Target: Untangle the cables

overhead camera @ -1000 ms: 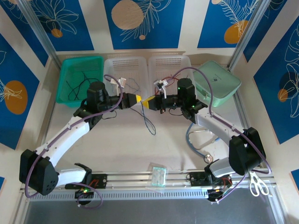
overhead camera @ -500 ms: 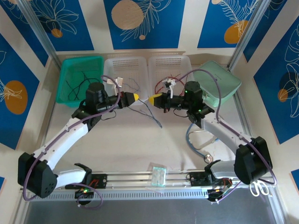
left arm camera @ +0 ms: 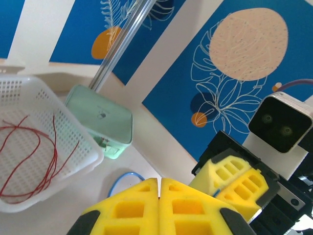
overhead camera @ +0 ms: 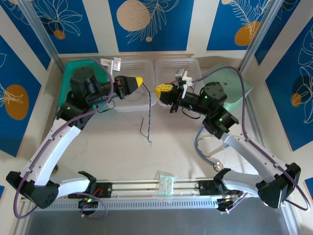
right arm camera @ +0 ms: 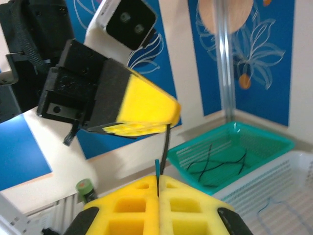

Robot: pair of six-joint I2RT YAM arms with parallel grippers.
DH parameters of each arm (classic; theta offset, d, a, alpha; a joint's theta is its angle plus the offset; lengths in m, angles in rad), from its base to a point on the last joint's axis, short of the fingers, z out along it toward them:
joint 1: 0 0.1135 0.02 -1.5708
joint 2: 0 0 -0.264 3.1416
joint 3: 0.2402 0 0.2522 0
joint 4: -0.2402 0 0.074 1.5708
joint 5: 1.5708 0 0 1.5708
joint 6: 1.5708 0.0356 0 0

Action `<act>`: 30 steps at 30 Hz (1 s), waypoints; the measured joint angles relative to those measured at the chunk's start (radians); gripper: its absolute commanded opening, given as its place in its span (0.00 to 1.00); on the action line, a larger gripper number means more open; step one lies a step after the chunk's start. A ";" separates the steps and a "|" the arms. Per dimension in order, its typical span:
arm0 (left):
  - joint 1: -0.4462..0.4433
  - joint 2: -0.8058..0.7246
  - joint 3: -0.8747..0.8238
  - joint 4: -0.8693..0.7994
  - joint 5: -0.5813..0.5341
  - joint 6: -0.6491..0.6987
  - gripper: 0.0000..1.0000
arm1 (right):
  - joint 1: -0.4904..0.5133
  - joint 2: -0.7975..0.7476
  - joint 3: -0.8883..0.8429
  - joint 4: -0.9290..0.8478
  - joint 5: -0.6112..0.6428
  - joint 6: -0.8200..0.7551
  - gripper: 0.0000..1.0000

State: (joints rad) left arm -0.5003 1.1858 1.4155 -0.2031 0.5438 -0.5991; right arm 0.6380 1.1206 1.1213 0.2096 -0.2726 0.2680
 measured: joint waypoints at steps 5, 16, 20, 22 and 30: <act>0.000 0.001 0.069 -0.018 -0.026 0.034 0.00 | 0.017 0.005 0.064 0.004 0.070 -0.028 0.00; -0.002 -0.016 0.156 -0.095 -0.231 0.153 0.00 | 0.052 0.014 0.147 0.036 0.274 -0.109 0.00; -0.002 -0.039 0.136 -0.090 -0.271 0.175 0.00 | 0.054 0.014 0.147 0.045 0.346 -0.114 0.00; -0.002 -0.047 0.129 -0.090 -0.284 0.188 0.00 | 0.054 0.014 0.148 0.045 0.380 -0.121 0.00; -0.002 -0.093 0.080 -0.071 -0.366 0.216 0.00 | 0.053 -0.012 0.148 0.060 0.496 -0.162 0.00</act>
State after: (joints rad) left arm -0.5026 1.0927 1.4960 -0.2741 0.1776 -0.3828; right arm 0.6907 1.1084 1.2690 0.2695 0.2237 0.1059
